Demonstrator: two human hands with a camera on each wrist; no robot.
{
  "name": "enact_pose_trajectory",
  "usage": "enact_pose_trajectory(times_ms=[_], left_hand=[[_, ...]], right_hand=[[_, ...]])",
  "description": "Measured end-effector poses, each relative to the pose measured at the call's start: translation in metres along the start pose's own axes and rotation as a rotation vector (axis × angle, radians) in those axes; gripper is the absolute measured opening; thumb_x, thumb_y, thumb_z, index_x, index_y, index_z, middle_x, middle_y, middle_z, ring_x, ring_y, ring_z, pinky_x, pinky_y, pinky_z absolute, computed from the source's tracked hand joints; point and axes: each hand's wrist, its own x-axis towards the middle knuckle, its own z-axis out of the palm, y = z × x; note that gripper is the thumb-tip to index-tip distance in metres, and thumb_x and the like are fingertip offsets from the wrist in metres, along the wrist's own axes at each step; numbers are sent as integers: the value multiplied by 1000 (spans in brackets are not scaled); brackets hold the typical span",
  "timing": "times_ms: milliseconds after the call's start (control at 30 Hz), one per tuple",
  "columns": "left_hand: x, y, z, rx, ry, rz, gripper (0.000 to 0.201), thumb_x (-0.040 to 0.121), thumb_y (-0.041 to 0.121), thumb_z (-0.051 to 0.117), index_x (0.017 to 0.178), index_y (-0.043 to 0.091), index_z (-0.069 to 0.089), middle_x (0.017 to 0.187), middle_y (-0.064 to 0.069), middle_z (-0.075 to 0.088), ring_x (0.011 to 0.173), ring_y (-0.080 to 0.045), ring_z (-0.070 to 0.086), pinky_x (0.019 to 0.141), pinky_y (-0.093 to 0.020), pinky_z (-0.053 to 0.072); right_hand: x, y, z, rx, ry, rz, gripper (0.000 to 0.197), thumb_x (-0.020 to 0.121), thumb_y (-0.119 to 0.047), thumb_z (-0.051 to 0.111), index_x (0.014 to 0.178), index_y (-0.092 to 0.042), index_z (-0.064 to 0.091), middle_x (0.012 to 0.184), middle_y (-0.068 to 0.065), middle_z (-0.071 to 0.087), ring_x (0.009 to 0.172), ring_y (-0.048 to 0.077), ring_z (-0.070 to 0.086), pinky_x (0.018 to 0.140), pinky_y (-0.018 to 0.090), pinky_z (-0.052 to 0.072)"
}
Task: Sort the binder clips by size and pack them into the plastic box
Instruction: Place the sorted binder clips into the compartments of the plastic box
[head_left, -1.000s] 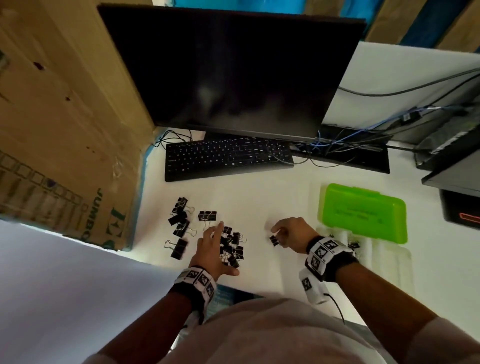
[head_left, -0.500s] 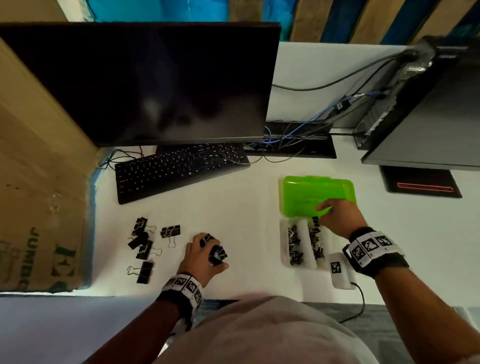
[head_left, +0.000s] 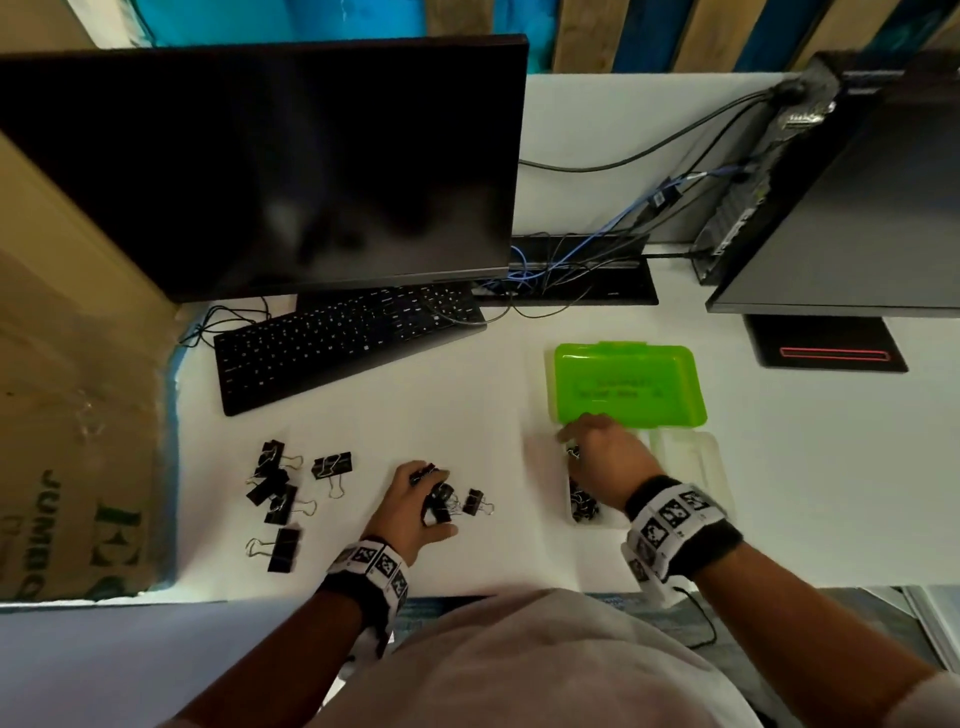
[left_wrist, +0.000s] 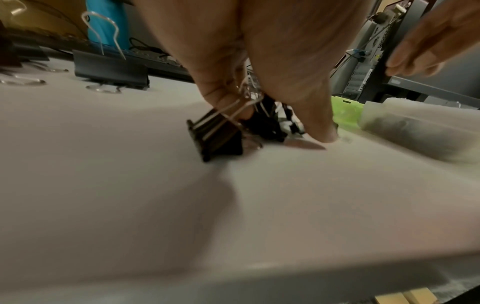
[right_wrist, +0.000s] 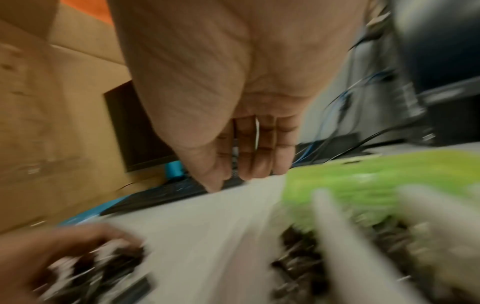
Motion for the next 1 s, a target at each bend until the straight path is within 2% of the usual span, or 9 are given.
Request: enact_pose_trajectory(times_ms=[67,167,233,300,500,667,833,933,1000], left_hand=[[-6,2,-9,44,-28,-21,96,62,32,85,140,37,31,148,11,15,131,-10,33,108,-31,37],[-18,2,-22,119,2,-55,119,49,40,89,142,48,14,149,18,9,130,-7,30,100,-34,45],[-25,-5,-27,132,3,-87,129,45,39,91,142,48,8,150,19,5,131,-9,31,98,-35,47],[-31,-15,-28,123,-13,-123,135,44,34,93,144,45,3,151,17,0,135,-13,30,99,-34,46],[-27,-24,-19,70,0,-155,129,49,26,92,147,36,8,152,4,4,134,-17,34,99,-29,46],[-15,-15,-17,94,-24,-91,85,59,27,87,131,24,42,144,2,15,120,-18,47,96,-22,42],[-10,-13,-12,105,-2,-20,42,70,19,80,103,13,55,125,5,30,92,-18,57,83,-20,46],[-5,-8,-8,82,2,-16,54,69,18,81,114,17,51,128,3,34,96,-16,52,81,-16,39],[0,-1,-6,46,-32,-36,77,64,22,85,127,19,43,134,3,32,103,-16,50,90,-22,42]], right_hand=[[2,-33,19,-11,-194,-163,44,86,-30,59,128,-21,48,133,3,46,119,25,50,91,40,49],[13,-70,54,-99,-415,-271,82,79,-37,69,144,-28,20,149,4,24,126,30,42,93,46,46],[26,-82,73,-126,-472,-290,99,74,-34,75,146,-34,8,154,6,14,128,37,40,96,50,44],[36,-94,87,-109,-493,-325,101,74,-32,75,146,-37,4,154,7,10,125,42,41,99,52,44],[42,-110,109,-135,-456,-525,63,85,-17,62,140,-25,30,147,9,21,110,38,50,89,48,50],[42,-102,113,-55,-395,-521,43,90,-17,53,132,-16,42,133,13,38,91,38,58,82,46,50],[42,-83,97,55,-355,-412,33,80,-12,64,112,-9,56,119,9,47,88,34,60,81,39,50],[43,-70,85,145,-314,-323,26,77,-13,68,102,-12,63,110,7,55,93,28,59,82,33,48],[44,-63,78,222,-261,-265,21,75,-13,70,96,-14,67,103,7,60,91,26,60,85,34,49]])
